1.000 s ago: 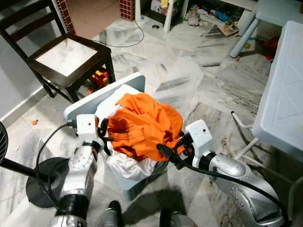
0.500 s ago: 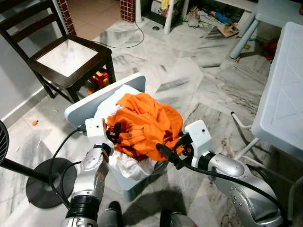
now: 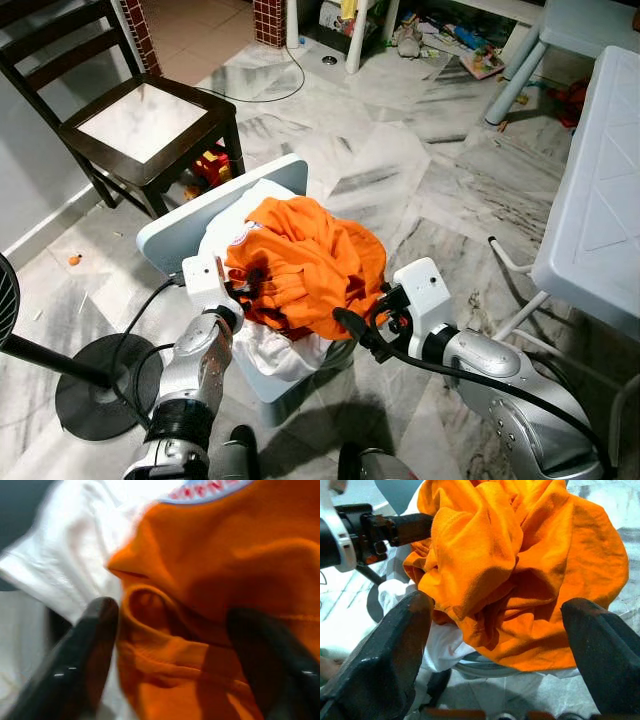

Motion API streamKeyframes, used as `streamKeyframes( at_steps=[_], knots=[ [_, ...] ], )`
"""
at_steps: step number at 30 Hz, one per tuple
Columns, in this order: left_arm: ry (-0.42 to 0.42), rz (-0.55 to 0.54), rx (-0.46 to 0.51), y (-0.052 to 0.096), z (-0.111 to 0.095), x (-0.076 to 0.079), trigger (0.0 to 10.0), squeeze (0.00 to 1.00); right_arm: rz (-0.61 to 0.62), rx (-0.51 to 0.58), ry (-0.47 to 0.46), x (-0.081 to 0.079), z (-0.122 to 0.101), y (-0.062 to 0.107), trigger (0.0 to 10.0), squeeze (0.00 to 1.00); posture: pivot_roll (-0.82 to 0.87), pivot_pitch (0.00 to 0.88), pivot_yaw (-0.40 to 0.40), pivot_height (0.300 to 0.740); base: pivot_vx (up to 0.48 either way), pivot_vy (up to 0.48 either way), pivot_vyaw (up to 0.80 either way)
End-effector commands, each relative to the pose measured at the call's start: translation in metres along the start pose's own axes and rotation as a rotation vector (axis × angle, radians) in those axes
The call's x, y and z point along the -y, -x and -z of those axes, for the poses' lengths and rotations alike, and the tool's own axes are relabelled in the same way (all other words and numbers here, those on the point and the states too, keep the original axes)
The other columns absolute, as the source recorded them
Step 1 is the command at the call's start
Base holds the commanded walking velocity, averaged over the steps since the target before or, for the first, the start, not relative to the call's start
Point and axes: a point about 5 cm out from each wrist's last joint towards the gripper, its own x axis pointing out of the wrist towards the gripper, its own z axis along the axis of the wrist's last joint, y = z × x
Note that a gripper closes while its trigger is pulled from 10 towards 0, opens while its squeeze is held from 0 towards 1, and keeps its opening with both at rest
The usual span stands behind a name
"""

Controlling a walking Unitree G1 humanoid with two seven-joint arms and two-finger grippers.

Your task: Hang hanger

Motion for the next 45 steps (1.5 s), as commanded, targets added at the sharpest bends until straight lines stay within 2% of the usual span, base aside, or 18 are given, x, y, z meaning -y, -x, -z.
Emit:
streamKeyframes(
  at_steps=[1,6,11,31,34,38,42,45],
  knots=[
    [0.004,0.049,-0.049,-0.002,0.009,-0.001,0.0,0.0,0.011,-0.006,-0.002,0.0,0.001,0.003,10.0,0.0,-0.14,0.25,-0.037,0.74,0.0,0.0,0.0],
    [0.008,0.063,-0.067,-0.007,0.007,-0.002,0.0,0.0,0.01,-0.004,0.0,0.0,0.0,0.003,10.0,0.0,-0.15,0.249,-0.033,0.74,0.0,0.0,0.0],
    [0.053,0.045,-0.066,-0.011,0.003,-0.006,0.0,0.0,0.026,-0.008,0.005,0.005,0.001,0.006,10.0,0.0,-0.15,0.248,-0.031,0.74,0.0,0.0,0.0],
    [0.034,0.029,-0.043,-0.01,0.007,-0.008,0.0,0.0,0.019,-0.005,0.009,0.004,-0.001,0.002,10.0,0.0,-0.15,0.235,-0.038,0.74,0.0,0.0,0.0],
    [-0.018,-0.003,-0.001,-0.009,0.003,-0.009,0.0,0.0,0.021,-0.002,0.01,0.005,-0.001,0.002,10.0,0.0,-0.15,0.23,-0.036,0.74,0.0,0.0,0.0],
    [0.015,-0.03,0.033,-0.007,0.0,-0.011,0.0,0.0,0.022,-0.001,0.009,0.005,-0.001,0.001,10.0,0.0,-0.14,0.226,-0.036,0.74,0.0,0.0,0.0],
    [-0.05,-0.064,0.112,0.001,-0.008,-0.013,0.0,0.0,0.014,0.014,0.004,0.002,-0.003,-0.004,10.0,0.0,-0.13,0.222,-0.034,0.74,0.0,0.0,0.0],
    [-0.016,-0.077,0.132,0.003,-0.011,-0.011,0.0,0.0,0.014,0.015,0.002,0.002,-0.003,-0.005,10.0,0.0,-0.11,0.217,-0.035,0.74,0.0,0.0,0.0]
  ],
)
